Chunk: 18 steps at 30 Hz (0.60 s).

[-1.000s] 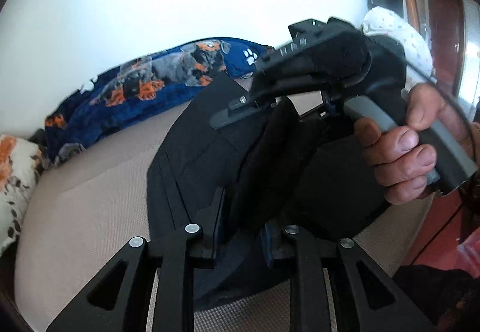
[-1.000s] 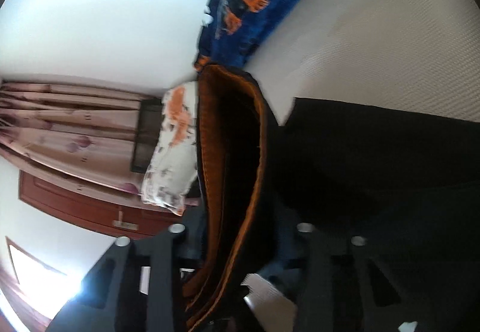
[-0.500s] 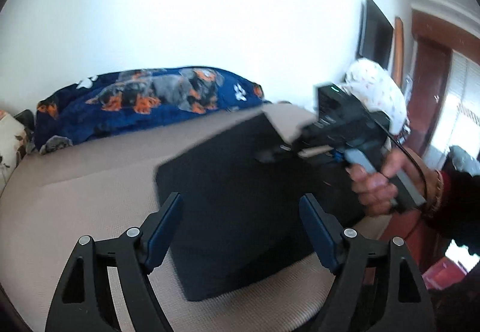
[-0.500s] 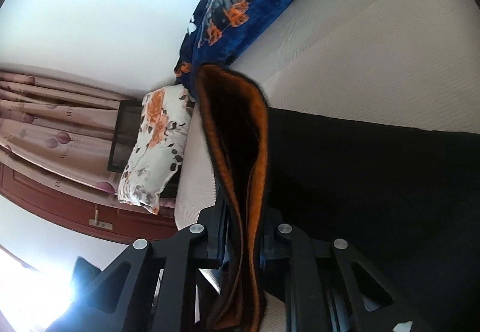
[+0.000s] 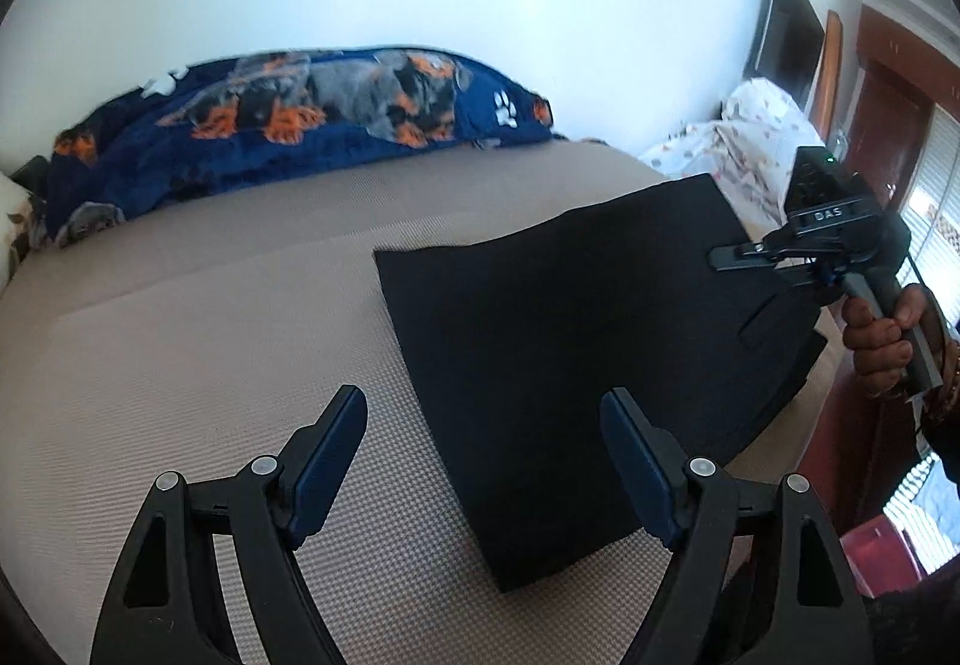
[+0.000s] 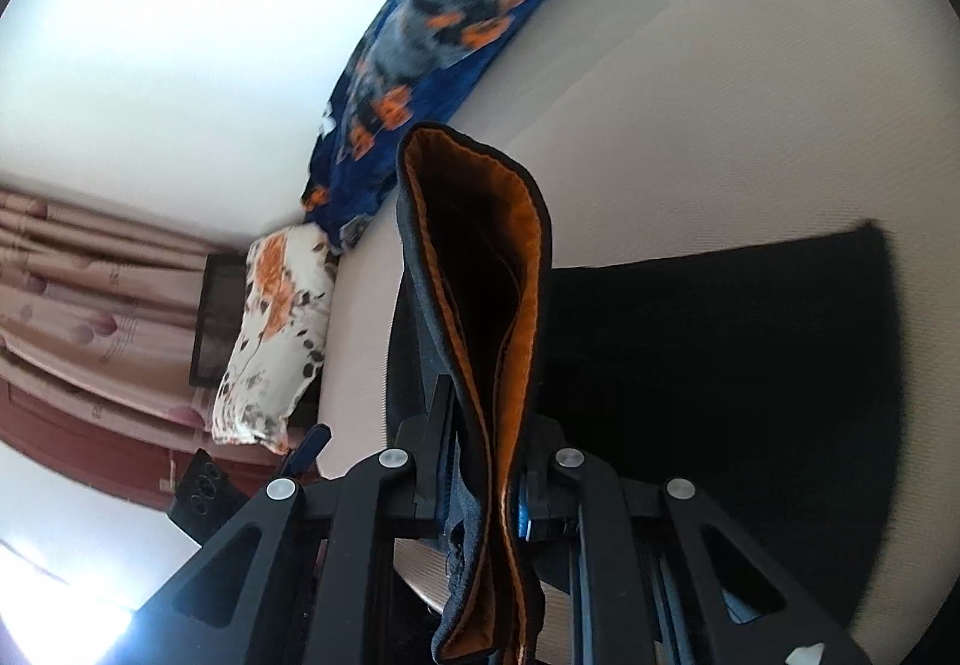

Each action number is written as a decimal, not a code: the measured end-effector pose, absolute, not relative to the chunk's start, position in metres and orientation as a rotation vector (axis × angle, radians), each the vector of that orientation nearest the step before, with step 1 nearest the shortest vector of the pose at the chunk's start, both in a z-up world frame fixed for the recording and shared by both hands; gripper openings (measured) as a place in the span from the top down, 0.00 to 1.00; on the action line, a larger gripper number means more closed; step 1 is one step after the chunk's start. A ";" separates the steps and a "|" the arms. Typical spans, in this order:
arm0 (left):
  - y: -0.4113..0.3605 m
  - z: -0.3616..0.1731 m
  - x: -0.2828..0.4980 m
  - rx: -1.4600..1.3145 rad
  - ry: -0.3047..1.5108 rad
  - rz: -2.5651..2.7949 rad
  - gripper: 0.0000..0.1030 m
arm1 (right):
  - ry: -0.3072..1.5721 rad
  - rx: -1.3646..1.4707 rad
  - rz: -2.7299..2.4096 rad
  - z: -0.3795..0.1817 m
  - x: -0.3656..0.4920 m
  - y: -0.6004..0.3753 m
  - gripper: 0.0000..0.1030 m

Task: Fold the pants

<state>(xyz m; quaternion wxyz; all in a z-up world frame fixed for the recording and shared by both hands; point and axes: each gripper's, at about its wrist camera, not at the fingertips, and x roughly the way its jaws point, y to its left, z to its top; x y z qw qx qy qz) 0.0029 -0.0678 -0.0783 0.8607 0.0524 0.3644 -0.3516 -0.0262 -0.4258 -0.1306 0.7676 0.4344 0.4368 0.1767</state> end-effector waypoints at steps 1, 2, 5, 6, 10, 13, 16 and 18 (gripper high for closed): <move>-0.070 -0.081 0.006 0.110 0.776 -0.742 0.22 | 0.946 0.955 0.373 -0.133 -0.029 -0.432 0.85; -0.074 -0.084 0.009 0.109 0.790 -0.746 0.22 | 0.942 0.974 0.356 -0.138 -0.033 -0.441 0.85; -0.082 -0.093 0.017 0.106 0.828 -0.756 0.22 | 0.939 1.004 0.328 -0.147 -0.039 -0.458 0.85; -0.082 -0.095 0.018 0.107 0.834 -0.755 0.22 | 0.938 1.015 0.324 -0.150 -0.042 -0.463 0.85; -0.090 -0.102 0.026 0.105 0.862 -0.760 0.22 | 0.936 1.033 0.314 -0.156 -0.047 -0.471 0.85; -0.095 -0.106 0.026 0.123 0.873 -0.756 0.22 | 0.941 1.045 0.312 -0.163 -0.047 -0.473 0.85; -0.098 -0.109 0.027 0.136 0.883 -0.755 0.22 | 0.945 1.053 0.308 -0.170 -0.047 -0.475 0.85; -0.101 -0.112 0.029 0.139 0.893 -0.758 0.22 | 0.945 1.059 0.299 -0.174 -0.046 -0.479 0.85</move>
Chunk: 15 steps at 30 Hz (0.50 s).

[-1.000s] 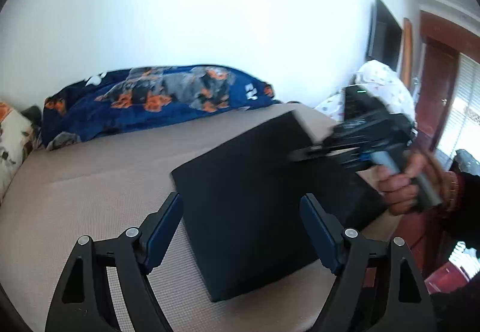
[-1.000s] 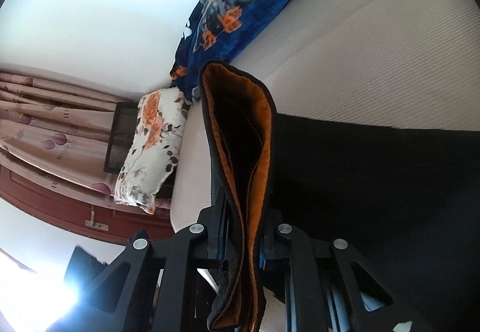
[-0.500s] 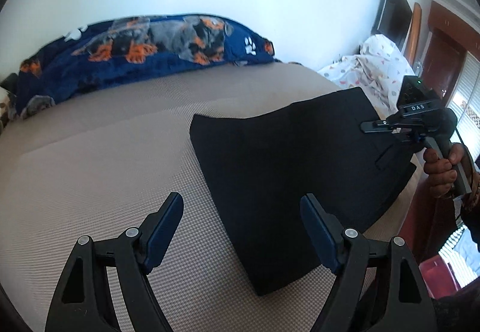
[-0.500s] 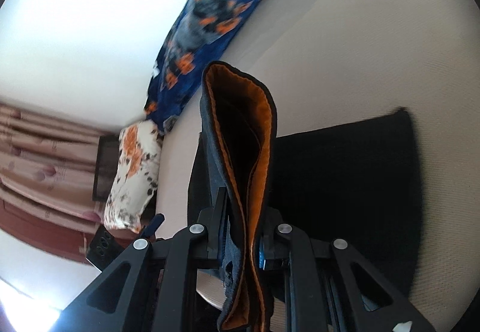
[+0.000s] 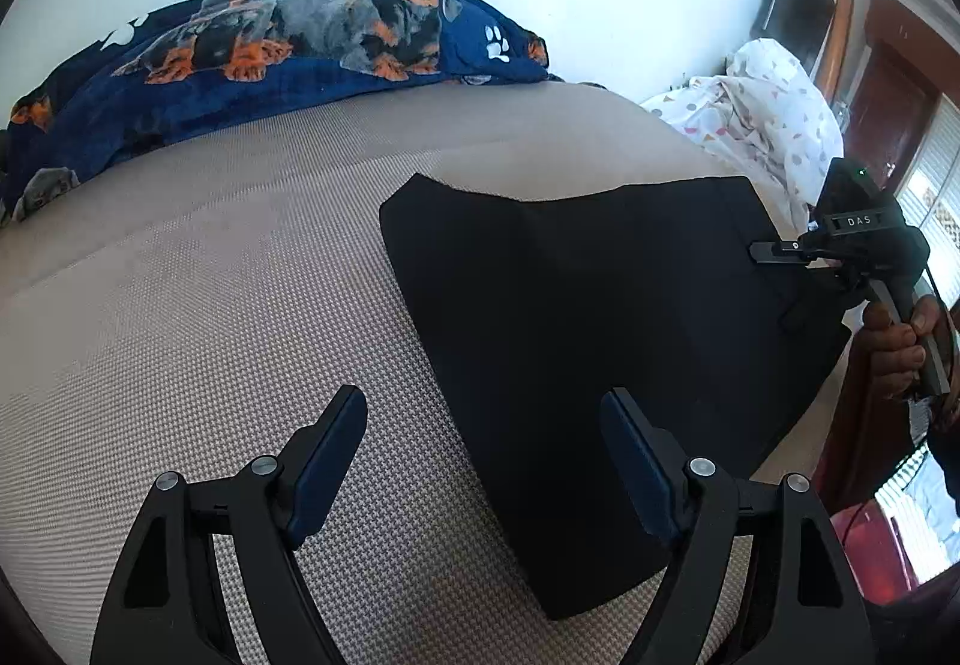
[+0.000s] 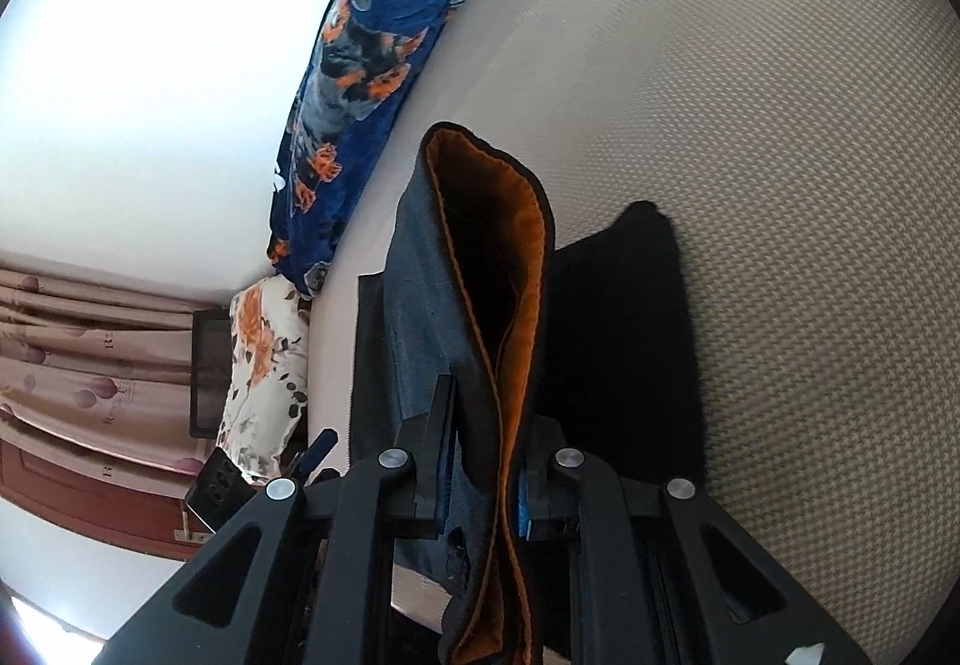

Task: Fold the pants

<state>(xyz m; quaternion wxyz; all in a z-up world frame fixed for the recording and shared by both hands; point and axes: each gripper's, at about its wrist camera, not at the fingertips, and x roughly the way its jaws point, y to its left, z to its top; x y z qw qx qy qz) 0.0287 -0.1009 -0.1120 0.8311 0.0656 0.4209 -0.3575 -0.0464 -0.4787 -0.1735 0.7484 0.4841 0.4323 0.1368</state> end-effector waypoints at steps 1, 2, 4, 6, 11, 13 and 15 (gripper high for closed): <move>-0.102 -0.113 0.030 0.140 0.897 -0.759 0.22 | 0.945 1.064 0.299 -0.175 -0.047 -0.481 0.85; -0.103 -0.114 0.030 0.141 0.902 -0.759 0.22 | 0.944 1.068 0.297 -0.177 -0.047 -0.483 0.85; -0.105 -0.117 0.032 0.142 0.915 -0.763 0.22 | 0.942 1.068 0.296 -0.177 -0.048 -0.486 0.85; -0.107 -0.120 0.033 0.144 0.923 -0.766 0.22 | 0.938 1.050 0.293 -0.177 -0.048 -0.487 0.85; -0.110 -0.123 0.030 0.158 0.930 -0.767 0.22 | 0.943 1.028 0.280 -0.181 -0.050 -0.492 0.83; -0.110 -0.125 0.030 0.159 0.935 -0.771 0.22 | 0.936 1.037 0.260 -0.182 -0.052 -0.499 0.81; -0.112 -0.126 0.030 0.161 0.939 -0.773 0.22 | 0.925 1.036 0.224 -0.177 -0.057 -0.508 0.80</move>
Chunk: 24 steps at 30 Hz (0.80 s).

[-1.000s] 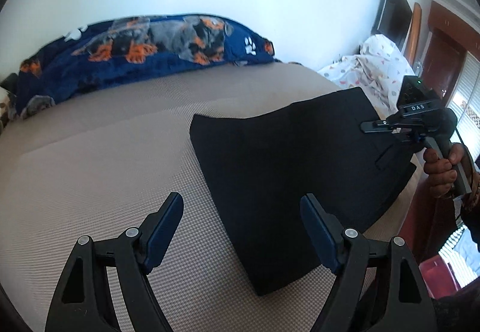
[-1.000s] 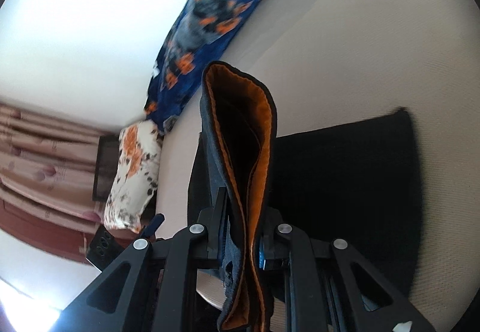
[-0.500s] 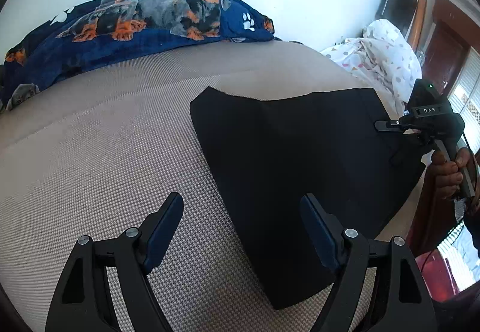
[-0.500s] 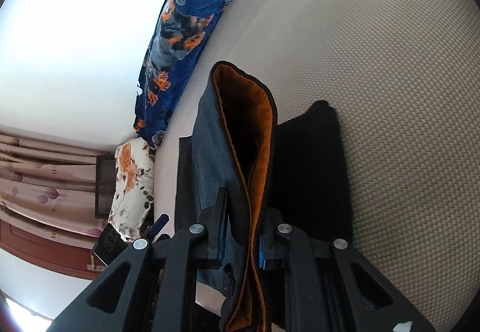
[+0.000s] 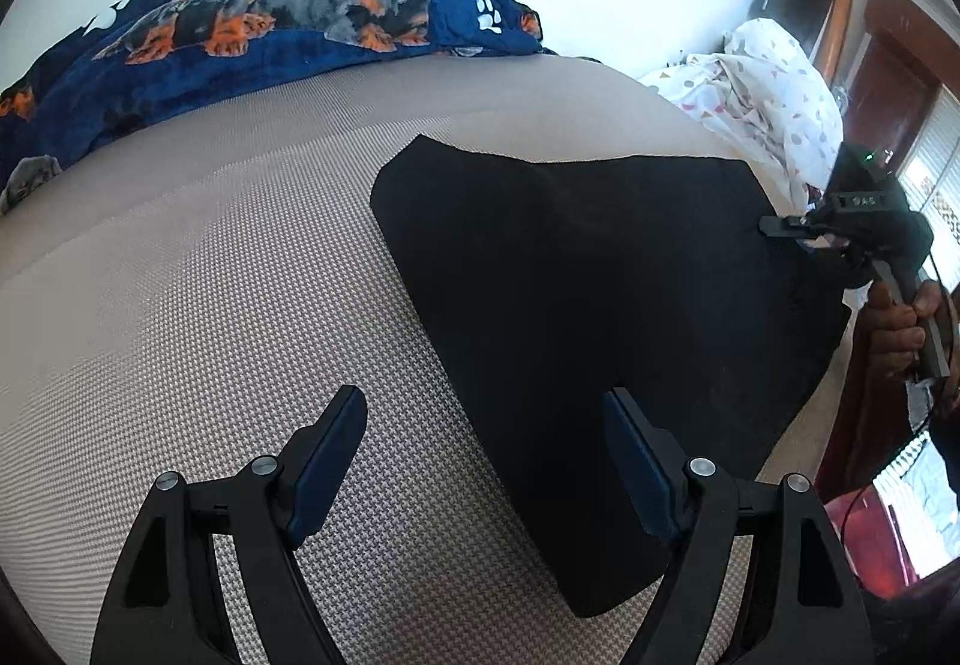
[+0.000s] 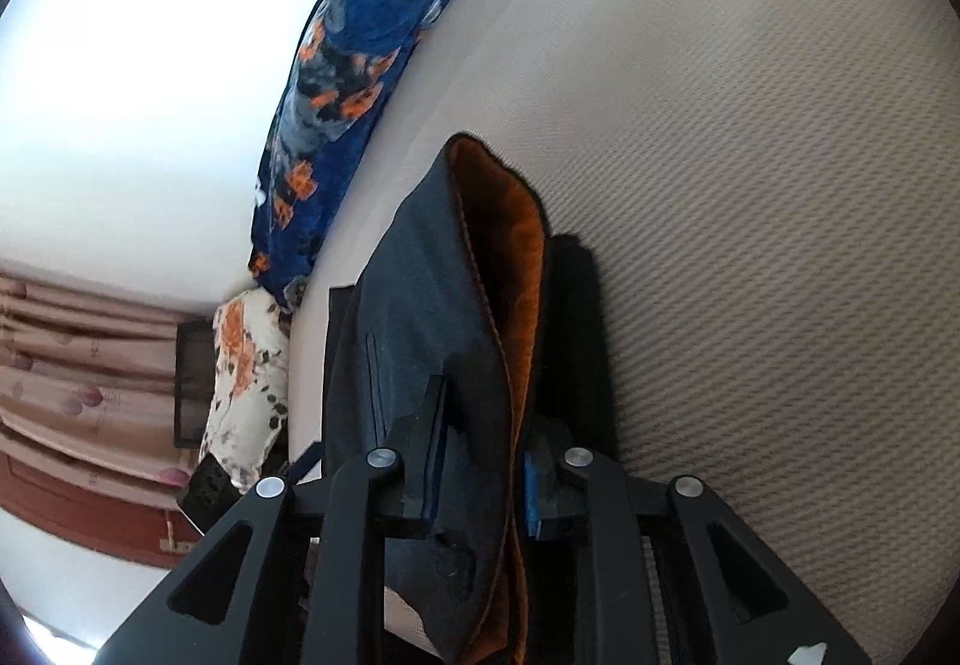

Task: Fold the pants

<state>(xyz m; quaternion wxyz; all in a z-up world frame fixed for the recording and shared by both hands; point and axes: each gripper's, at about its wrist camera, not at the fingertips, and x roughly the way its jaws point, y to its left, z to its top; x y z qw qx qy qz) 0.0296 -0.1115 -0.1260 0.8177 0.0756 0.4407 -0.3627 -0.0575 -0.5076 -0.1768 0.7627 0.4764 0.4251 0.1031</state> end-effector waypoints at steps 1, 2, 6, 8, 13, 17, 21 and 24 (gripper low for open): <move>-0.112 -0.126 0.030 0.162 0.939 -0.775 0.22 | 0.910 1.022 0.197 -0.170 -0.063 -0.512 0.78; -0.112 -0.126 0.030 0.162 0.939 -0.776 0.22 | 0.897 1.005 0.172 -0.163 -0.068 -0.517 0.78; -0.113 -0.128 0.030 0.154 0.937 -0.782 0.22 | 0.873 1.011 0.220 -0.133 -0.096 -0.531 0.78; -0.114 -0.130 0.029 0.147 0.939 -0.781 0.22 | 0.910 0.990 0.250 -0.127 -0.103 -0.527 0.77; -0.112 -0.132 0.032 0.124 0.955 -0.780 0.22 | 1.002 0.887 0.228 -0.131 -0.111 -0.503 0.77; -0.111 -0.132 0.032 0.123 0.952 -0.774 0.22 | 1.015 0.873 0.217 -0.133 -0.111 -0.499 0.77; -0.111 -0.134 0.032 0.119 0.952 -0.773 0.22 | 1.006 0.852 0.174 -0.129 -0.114 -0.507 0.77; -0.111 -0.134 0.033 0.116 0.953 -0.776 0.22 | 1.027 0.855 0.184 -0.133 -0.113 -0.506 0.77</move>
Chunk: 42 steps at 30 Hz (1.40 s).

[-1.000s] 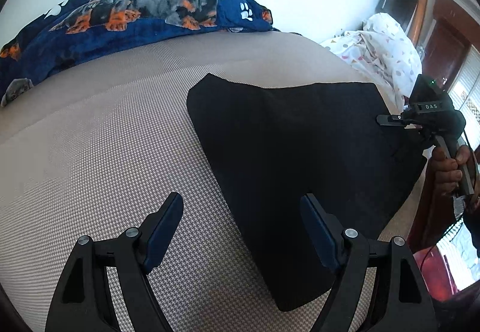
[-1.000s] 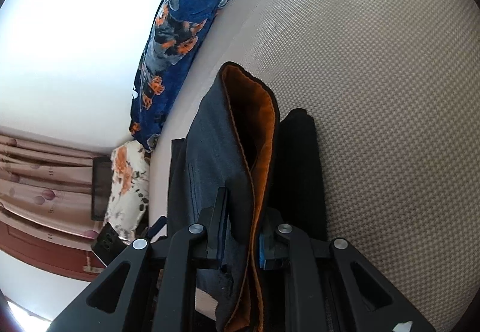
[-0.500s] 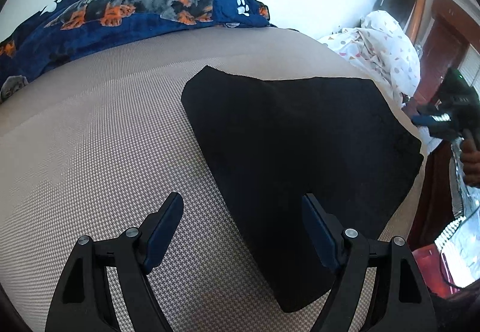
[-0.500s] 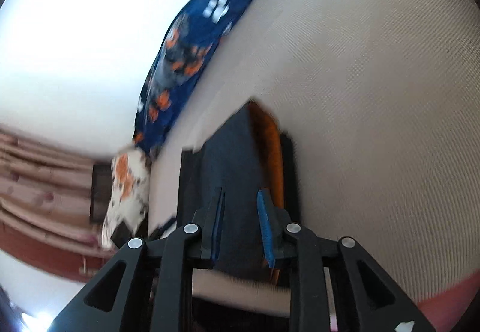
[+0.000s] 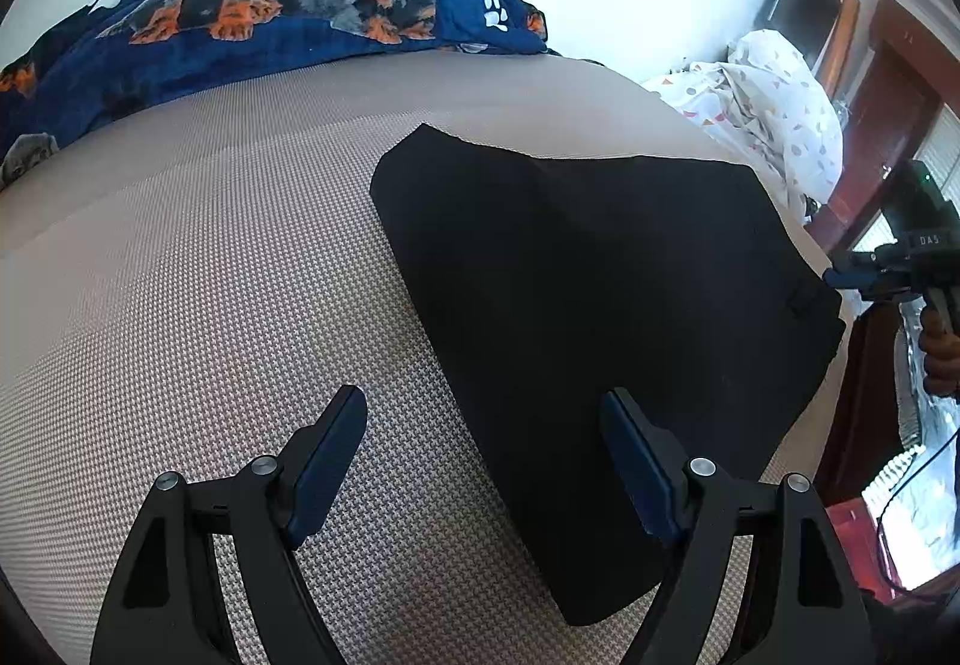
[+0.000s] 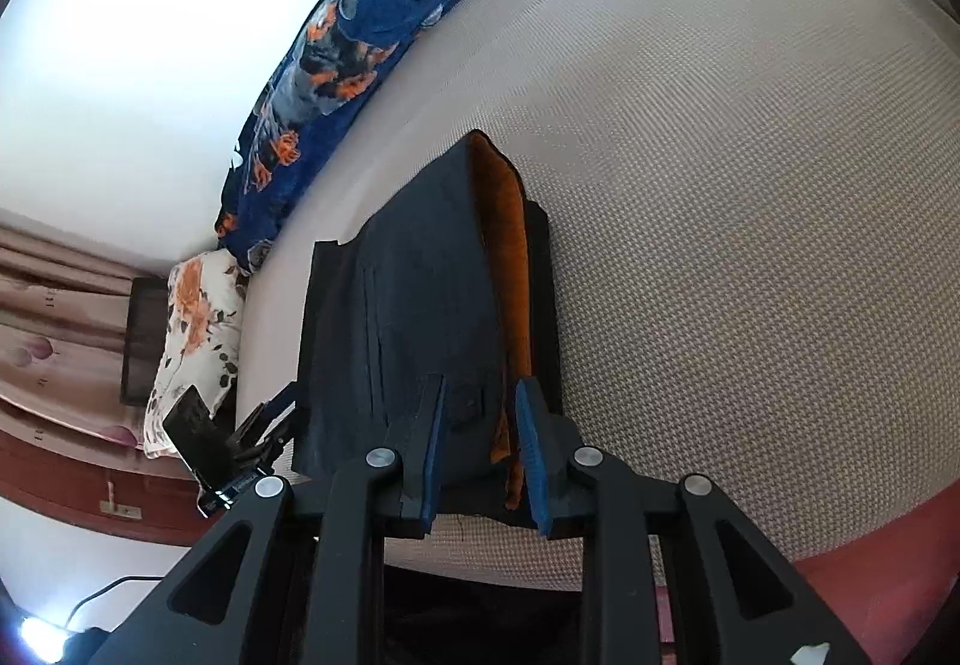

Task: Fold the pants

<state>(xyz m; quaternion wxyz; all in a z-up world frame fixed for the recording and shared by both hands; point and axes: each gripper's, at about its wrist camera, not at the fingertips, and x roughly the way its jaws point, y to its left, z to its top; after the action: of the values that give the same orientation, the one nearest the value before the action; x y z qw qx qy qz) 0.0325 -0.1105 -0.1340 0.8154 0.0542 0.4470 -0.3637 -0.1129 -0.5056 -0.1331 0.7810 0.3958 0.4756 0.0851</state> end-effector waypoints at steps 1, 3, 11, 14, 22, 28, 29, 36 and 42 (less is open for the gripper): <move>-0.110 -0.134 0.033 0.114 0.956 -0.776 0.22 | 1.028 0.861 0.201 -0.135 -0.113 -0.504 0.77; -0.110 -0.135 0.035 0.112 0.960 -0.771 0.21 | 1.043 0.823 0.222 -0.134 -0.111 -0.494 0.77; -0.107 -0.139 0.037 0.085 0.975 -0.770 0.19 | 1.042 0.649 0.206 -0.121 -0.109 -0.477 0.91; -0.106 -0.138 0.039 0.081 0.977 -0.767 0.18 | 1.013 0.667 0.246 -0.110 -0.117 -0.475 0.93; -0.108 -0.140 0.040 0.086 0.980 -0.761 0.18 | 1.055 0.661 0.239 -0.108 -0.137 -0.473 0.96; -0.108 -0.141 0.040 0.083 0.986 -0.764 0.18 | 1.113 0.750 0.199 -0.149 -0.140 -0.491 0.97; -0.108 -0.141 0.041 0.082 0.987 -0.762 0.18 | 1.109 0.748 0.199 -0.149 -0.139 -0.491 0.97; -0.108 -0.142 0.039 0.088 0.981 -0.759 0.17 | 1.085 0.720 0.190 -0.135 -0.137 -0.489 0.90; -0.108 -0.142 0.039 0.086 0.982 -0.760 0.17 | 1.077 0.722 0.149 -0.132 -0.122 -0.495 0.56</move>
<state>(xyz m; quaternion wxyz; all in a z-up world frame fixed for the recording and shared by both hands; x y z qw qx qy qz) 0.0391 -0.1084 -0.1425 0.8126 0.0404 0.4598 -0.3560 -0.1223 -0.4949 -0.1323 0.7946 0.3359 0.5010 0.0691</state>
